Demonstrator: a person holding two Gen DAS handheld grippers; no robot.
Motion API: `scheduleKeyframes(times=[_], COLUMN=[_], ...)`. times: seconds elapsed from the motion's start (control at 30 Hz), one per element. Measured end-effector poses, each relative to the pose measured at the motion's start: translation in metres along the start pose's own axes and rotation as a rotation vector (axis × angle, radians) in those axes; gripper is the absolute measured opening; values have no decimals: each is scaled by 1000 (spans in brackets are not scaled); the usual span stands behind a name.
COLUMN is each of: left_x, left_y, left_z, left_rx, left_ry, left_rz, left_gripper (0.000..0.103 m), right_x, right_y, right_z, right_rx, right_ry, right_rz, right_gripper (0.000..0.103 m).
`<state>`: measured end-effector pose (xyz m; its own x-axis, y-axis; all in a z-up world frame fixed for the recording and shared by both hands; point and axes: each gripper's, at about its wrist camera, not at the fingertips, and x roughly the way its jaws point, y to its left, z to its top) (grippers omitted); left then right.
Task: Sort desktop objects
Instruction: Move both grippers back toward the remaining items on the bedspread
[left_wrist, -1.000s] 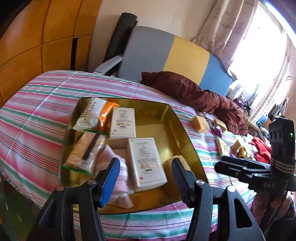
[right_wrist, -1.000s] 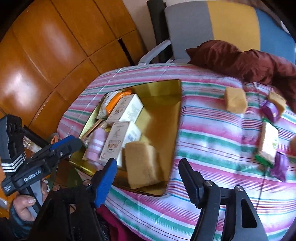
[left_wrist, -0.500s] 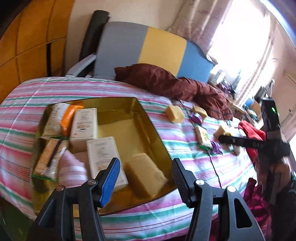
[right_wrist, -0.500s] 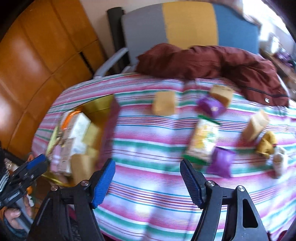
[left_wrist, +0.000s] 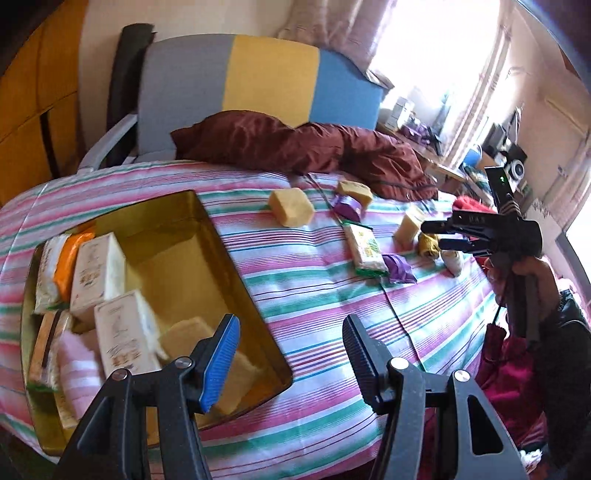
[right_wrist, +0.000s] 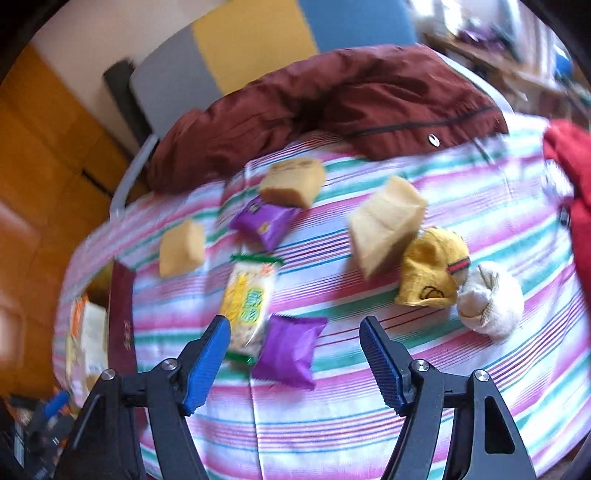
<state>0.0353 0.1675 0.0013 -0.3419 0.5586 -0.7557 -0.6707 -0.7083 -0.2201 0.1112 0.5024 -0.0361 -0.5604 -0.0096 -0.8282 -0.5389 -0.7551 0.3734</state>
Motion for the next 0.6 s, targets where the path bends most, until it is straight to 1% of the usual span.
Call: scheduleKeyframes(times=[0.07, 0.13, 0.23, 0.3, 0.43, 0.6], left_x=[9, 22, 41, 52, 75, 106], left_y=[-11, -20, -32, -41, -60, -76], left_z=[5, 10, 17, 22, 34, 51], left_rx=[22, 34, 37, 45, 69, 55], left_ry=[16, 42, 82, 98, 131, 169], left_rz=[1, 8, -3, -12, -30, -50], left_gripper=[59, 59, 59, 59, 59, 59], right_x=[7, 8, -1, -8, -18, -25], right_y=[-13, -19, -23, -31, -49, -48], right_z=[0, 1, 4, 5, 8, 11], right_rx=[63, 92, 123, 166, 249, 253], right_ry=[22, 31, -3, -31, -70, -95], right_rz=[13, -1, 6, 2, 27, 33], right_gripper=[73, 73, 73, 77, 77, 78])
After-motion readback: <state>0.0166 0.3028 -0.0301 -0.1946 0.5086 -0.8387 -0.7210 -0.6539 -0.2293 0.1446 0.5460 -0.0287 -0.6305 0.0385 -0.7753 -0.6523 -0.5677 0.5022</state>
